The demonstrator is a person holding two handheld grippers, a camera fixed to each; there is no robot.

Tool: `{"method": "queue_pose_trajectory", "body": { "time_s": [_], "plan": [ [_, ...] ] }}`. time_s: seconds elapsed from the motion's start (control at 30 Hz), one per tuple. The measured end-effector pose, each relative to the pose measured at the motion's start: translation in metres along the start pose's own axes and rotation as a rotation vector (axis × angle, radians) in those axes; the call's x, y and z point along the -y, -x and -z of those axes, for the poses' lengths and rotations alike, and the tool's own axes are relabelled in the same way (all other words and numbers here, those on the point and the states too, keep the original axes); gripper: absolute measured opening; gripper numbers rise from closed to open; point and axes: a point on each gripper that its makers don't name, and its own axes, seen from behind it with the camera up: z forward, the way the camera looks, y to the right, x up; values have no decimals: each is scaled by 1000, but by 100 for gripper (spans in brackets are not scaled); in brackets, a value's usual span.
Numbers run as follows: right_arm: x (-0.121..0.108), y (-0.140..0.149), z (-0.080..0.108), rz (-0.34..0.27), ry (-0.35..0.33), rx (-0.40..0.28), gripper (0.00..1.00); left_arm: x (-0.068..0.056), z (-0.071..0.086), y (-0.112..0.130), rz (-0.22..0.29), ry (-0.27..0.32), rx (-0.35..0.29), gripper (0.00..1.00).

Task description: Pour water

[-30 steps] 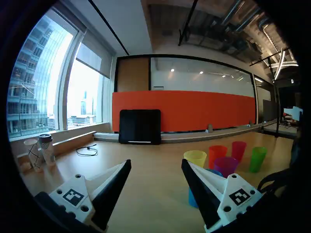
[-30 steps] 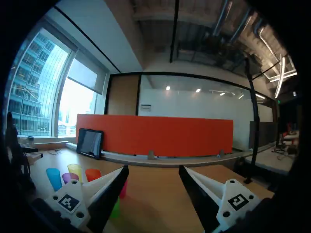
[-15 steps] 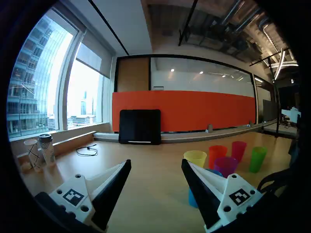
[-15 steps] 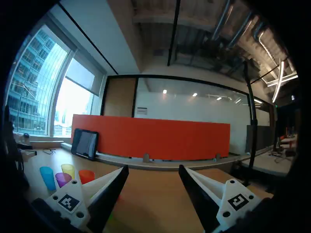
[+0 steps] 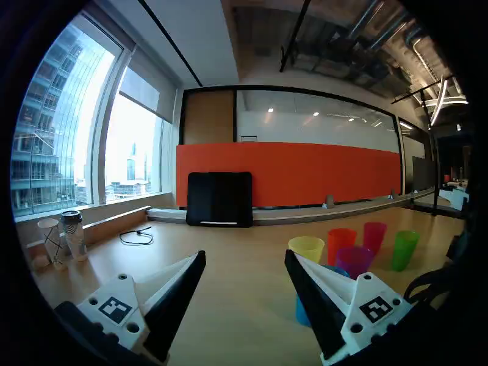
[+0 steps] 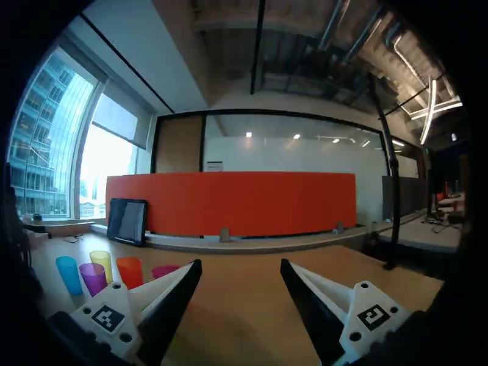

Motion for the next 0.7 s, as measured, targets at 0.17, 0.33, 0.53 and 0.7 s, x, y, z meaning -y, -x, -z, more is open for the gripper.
{"method": "queue_pose_trajectory", "body": {
  "time_s": [0.17, 0.33, 0.53, 0.7],
  "plan": [
    [-5, 8, 0, -13, 4, 16, 100, 0, 0, 0, 0, 0, 0, 96],
    [-7, 20, 0, -6, 3, 33, 100, 0, 0, 0, 0, 0, 0, 96],
    [-10, 30, 0, 16, 10, 57, 99, 1, 0, 0, 0, 0, 0, 96],
    [-12, 33, -1, 13, 13, 67, 100, 1, 0, 0, 0, 0, 0, 96]
  ]
}}
